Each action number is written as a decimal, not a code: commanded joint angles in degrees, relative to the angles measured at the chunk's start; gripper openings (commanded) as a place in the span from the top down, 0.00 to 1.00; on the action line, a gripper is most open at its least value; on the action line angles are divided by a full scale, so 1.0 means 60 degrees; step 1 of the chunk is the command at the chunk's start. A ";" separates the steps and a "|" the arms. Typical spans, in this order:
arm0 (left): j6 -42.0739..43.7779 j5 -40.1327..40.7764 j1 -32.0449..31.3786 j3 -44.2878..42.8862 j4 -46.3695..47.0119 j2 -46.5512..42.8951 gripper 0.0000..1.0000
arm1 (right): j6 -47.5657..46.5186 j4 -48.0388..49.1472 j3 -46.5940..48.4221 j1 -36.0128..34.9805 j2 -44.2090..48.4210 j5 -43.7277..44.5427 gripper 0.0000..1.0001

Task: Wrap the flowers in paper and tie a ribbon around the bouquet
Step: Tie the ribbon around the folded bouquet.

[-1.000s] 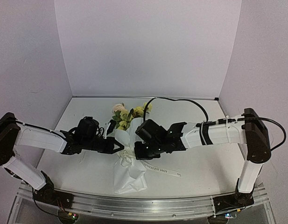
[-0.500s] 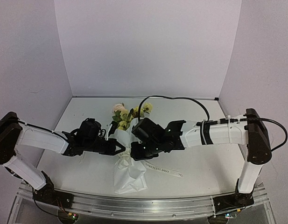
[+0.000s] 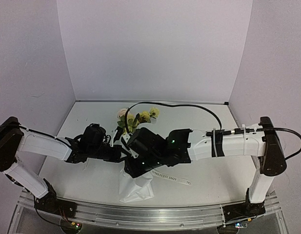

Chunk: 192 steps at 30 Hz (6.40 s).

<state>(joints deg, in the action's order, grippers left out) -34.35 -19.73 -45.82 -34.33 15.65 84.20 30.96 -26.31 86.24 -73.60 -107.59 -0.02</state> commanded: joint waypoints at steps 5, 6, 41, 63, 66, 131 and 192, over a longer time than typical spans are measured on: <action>0.0659 -0.0230 -0.0039 -0.0182 -0.0351 -0.0208 1.00 | -0.2372 -0.0069 0.0050 -0.0070 -0.0173 -0.0395 0.60; 0.0702 -0.0307 -0.0042 -0.0189 -0.0392 -0.0242 1.00 | -0.2538 -0.0069 0.0009 -0.0067 -0.0175 -0.0272 0.60; 0.0848 -0.1557 -0.0037 -0.0673 -0.0484 0.0283 1.00 | -0.4385 0.0652 0.0436 -0.1121 -0.1624 0.2833 0.59; 0.0770 -0.1628 0.0125 -0.0559 -0.0410 0.0177 1.00 | -0.4091 0.0658 0.0121 -0.1121 -0.1326 0.3124 1.00; 0.0746 -0.1632 0.0186 -0.0547 -0.0392 0.0151 1.00 | -0.3959 0.0666 -0.0051 -0.1121 -0.1079 0.3245 1.00; -0.0323 0.0429 0.1637 0.0765 -0.0483 -0.1189 1.00 | -0.1818 0.1055 -0.3098 0.0021 0.1046 0.2370 1.00; -0.0470 0.1587 0.1441 0.0891 -0.1034 -0.2214 1.00 | -0.0305 -0.1362 -0.1481 0.0541 0.0481 0.2192 1.00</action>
<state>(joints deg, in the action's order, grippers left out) -36.16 -13.90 -38.36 -30.08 9.72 73.21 26.79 -33.88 79.71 -70.89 -108.83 9.67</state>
